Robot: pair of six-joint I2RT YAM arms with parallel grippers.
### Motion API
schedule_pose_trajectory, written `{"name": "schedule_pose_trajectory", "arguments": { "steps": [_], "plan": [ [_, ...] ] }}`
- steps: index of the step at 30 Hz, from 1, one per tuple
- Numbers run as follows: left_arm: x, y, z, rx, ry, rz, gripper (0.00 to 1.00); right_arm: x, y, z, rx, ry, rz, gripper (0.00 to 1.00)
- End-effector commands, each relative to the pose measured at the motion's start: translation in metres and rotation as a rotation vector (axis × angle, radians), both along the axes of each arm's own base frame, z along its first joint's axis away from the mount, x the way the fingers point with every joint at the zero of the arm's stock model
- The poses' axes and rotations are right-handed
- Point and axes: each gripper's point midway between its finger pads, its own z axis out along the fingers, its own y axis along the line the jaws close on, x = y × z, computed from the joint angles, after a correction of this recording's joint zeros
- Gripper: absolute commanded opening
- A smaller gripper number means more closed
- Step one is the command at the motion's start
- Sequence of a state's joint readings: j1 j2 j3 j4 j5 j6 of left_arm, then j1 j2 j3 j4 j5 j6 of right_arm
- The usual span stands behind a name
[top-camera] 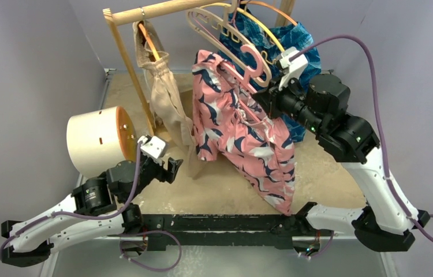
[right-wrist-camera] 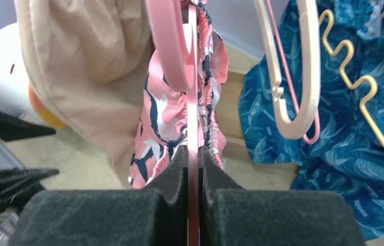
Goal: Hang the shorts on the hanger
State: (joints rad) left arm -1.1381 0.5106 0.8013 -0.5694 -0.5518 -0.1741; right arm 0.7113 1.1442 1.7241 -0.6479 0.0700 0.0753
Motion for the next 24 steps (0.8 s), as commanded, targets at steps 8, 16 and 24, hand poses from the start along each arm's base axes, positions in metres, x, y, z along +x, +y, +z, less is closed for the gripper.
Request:
{"name": "schedule_pose_trajectory", "arguments": {
  "steps": [8,16,24],
  "plan": [
    [0.004,-0.003,-0.007,-0.052,-0.008,0.025,0.71,0.048,0.013,0.097,0.219,-0.275,-0.115,0.00],
    [0.001,-0.004,-0.006,-0.065,-0.011,0.002,0.71,0.091,0.059,0.097,0.216,-0.284,-0.073,0.00],
    [-0.001,-0.002,-0.003,-0.081,-0.020,-0.007,0.71,0.116,0.092,0.110,0.261,-0.365,-0.021,0.00]
  ]
}}
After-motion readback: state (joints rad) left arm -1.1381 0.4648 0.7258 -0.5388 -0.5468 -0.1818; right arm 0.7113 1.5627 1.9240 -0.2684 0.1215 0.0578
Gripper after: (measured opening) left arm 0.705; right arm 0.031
